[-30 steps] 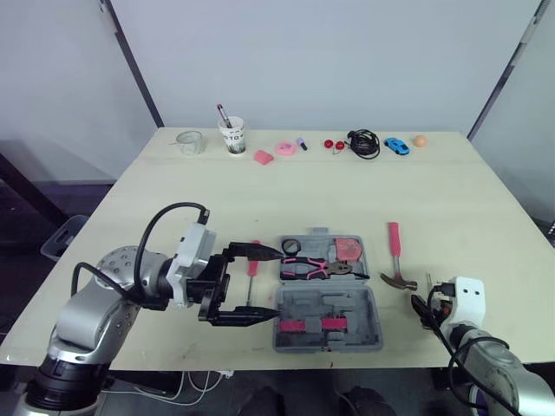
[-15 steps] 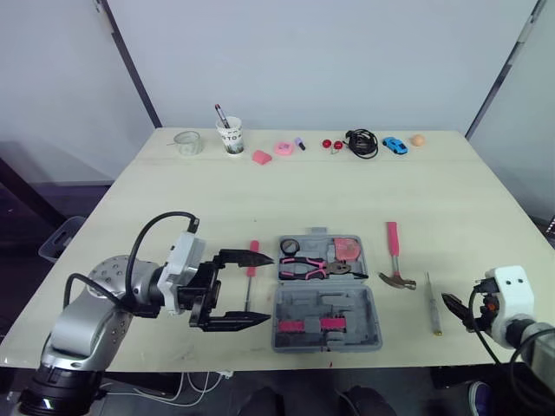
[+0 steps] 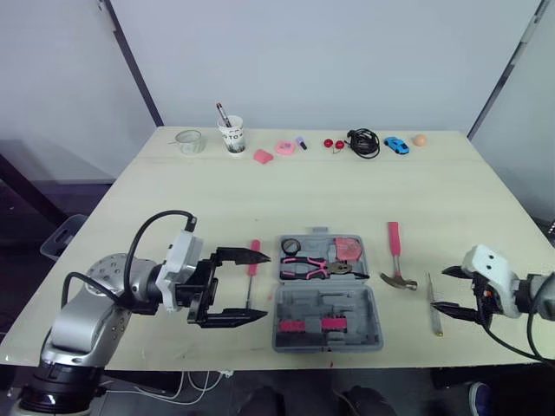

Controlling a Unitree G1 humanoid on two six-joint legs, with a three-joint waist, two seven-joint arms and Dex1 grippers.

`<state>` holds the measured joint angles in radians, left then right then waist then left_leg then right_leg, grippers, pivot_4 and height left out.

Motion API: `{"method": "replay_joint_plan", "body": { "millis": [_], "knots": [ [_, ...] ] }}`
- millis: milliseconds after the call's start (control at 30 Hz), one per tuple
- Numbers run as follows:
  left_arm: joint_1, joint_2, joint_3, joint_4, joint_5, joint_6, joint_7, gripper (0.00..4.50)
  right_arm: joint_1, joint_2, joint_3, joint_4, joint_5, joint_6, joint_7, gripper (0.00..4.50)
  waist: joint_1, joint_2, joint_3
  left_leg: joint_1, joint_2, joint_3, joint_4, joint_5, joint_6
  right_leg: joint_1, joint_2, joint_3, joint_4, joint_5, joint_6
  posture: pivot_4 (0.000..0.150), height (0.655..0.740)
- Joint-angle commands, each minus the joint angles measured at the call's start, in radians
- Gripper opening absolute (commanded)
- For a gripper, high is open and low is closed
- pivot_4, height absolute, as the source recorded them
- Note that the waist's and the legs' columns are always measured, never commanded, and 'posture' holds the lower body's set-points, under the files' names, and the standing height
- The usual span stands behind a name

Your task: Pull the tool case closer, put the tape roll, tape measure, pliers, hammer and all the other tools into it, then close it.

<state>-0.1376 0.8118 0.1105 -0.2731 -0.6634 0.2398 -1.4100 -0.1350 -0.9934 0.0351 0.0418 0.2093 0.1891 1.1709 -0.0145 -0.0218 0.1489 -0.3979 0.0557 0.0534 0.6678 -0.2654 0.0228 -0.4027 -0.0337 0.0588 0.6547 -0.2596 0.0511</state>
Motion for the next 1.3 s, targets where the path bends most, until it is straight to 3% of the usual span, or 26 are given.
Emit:
{"method": "replay_joint_plan", "body": {
  "millis": [33,167,467,900,1000,1067,1200,1267,1300],
  "knots": [
    [0.017,0.018,0.027,-0.031,-0.009,-0.005,-0.006,4.5,-0.115,-0.034,0.094,0.16,-0.116,-0.32,0.15,4.42,-0.001,0.001,0.001,0.0,0.0,0.0,0.0,0.0,0.0,0.0,0.0,0.0,0.0,0.0,0.0,0.15,0.74],
    [0.03,0.034,0.025,-0.046,0.003,-0.014,-0.014,4.5,-0.282,-0.03,0.214,0.383,-0.265,-0.694,0.224,4.42,-0.001,0.001,0.002,0.001,0.0,0.002,0.0,0.0,0.0,0.0,0.0,0.001,0.0,0.0,0.0,0.15,0.74],
    [0.056,0.059,0.036,-0.081,-0.009,-0.006,-0.013,4.5,-0.519,0.046,0.388,0.657,-0.41,-1.05,0.311,4.42,-0.002,0.001,0.002,0.002,0.001,0.005,0.001,0.0,0.0,0.0,-0.001,0.003,0.001,0.0,0.0,0.15,0.74],
    [0.058,0.055,0.03,-0.112,-0.011,-0.003,0.009,4.5,-0.709,0.141,0.55,0.908,-0.692,-1.268,0.123,4.42,-0.001,0.001,0.003,0.005,0.001,0.009,0.001,0.0,0.0,0.0,-0.001,0.007,0.003,0.0,-0.001,0.15,0.74],
    [0.062,0.051,0.027,-0.12,-0.011,-0.002,0.016,4.5,-0.723,0.157,0.564,0.935,-0.711,-1.281,0.1,3.58,-0.002,0.001,0.003,0.005,0.001,0.009,0.001,0.0,0.0,0.0,-0.001,0.007,0.003,0.0,-0.001,0.15,0.74],
    [0.064,0.05,0.026,-0.121,-0.011,-0.003,0.019,4.5,-0.727,0.166,0.567,0.949,-0.715,-1.286,0.091,2.57,-0.004,0.0,0.002,0.005,0.001,0.009,0.001,0.0,0.0,0.0,-0.001,0.007,0.003,0.0,-0.001,0.15,0.74],
    [0.067,0.052,0.03,-0.116,-0.01,-0.006,0.02,4.5,-0.731,0.172,0.572,0.968,-0.734,-1.287,0.065,1.14,-0.012,-0.002,0.002,0.008,0.001,0.01,0.001,0.0,0.0,0.001,-0.001,0.008,0.004,0.0,-0.001,0.15,0.74],
    [0.063,0.051,0.028,-0.113,-0.007,-0.009,0.02,4.5,-0.727,0.172,0.572,0.971,-0.738,-1.289,0.054,0.13,-0.019,-0.002,0.002,0.009,0.001,0.01,0.001,0.0,0.0,0.001,-0.001,0.008,0.005,0.0,-0.001,0.15,0.74],
    [0.062,0.05,0.027,-0.112,-0.006,-0.009,0.02,4.5,-0.724,0.173,0.572,0.968,-0.736,-1.29,0.05,0.06,-0.023,-0.002,0.002,0.009,0.001,0.01,0.001,0.0,0.0,0.002,-0.001,0.008,0.005,0.0,-0.001,0.15,0.74]
  ]
}}
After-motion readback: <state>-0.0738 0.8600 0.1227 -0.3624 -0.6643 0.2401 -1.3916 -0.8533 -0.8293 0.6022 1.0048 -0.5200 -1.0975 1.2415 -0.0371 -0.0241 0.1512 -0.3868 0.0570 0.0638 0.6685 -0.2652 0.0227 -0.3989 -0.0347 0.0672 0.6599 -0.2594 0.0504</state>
